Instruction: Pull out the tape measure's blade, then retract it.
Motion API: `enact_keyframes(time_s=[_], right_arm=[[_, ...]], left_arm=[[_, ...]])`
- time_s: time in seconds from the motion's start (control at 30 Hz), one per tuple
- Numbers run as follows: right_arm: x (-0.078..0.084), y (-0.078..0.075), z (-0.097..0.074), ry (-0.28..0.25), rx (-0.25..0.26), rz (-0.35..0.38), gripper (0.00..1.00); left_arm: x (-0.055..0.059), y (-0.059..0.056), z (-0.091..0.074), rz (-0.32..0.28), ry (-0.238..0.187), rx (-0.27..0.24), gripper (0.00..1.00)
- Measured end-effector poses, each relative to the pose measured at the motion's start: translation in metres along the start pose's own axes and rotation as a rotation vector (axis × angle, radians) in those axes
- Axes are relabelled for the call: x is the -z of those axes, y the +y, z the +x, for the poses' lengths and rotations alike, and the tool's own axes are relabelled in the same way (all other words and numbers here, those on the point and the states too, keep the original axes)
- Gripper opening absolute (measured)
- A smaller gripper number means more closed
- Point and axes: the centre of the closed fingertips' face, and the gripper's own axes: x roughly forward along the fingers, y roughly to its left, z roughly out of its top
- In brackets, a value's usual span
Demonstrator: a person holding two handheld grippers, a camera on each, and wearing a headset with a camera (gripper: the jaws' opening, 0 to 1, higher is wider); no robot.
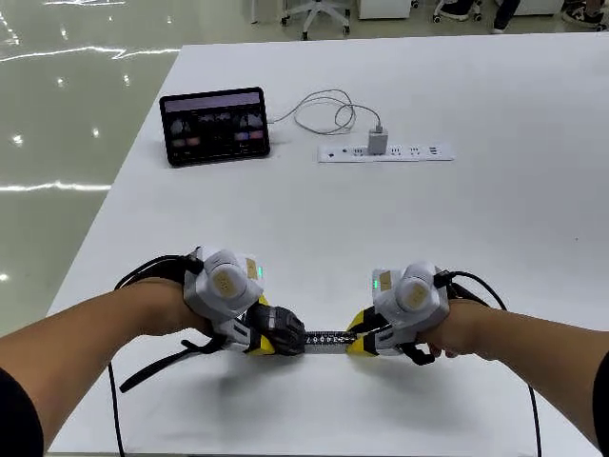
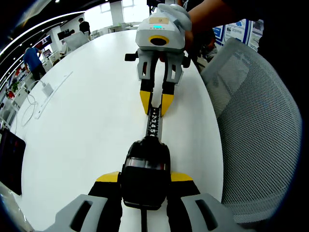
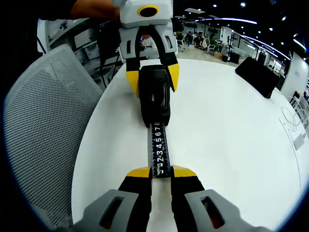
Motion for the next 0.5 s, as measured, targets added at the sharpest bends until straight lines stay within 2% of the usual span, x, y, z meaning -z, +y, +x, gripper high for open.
enact_keyframes(time_s=[0.5], right_arm=[[0.0087, -0.0014, -0.0108, -0.001, 0.005, 0.01, 0.09]], left_arm=[[0.0006, 0.0001, -0.0007, 0.0, 0.003, -0.001, 0.31]])
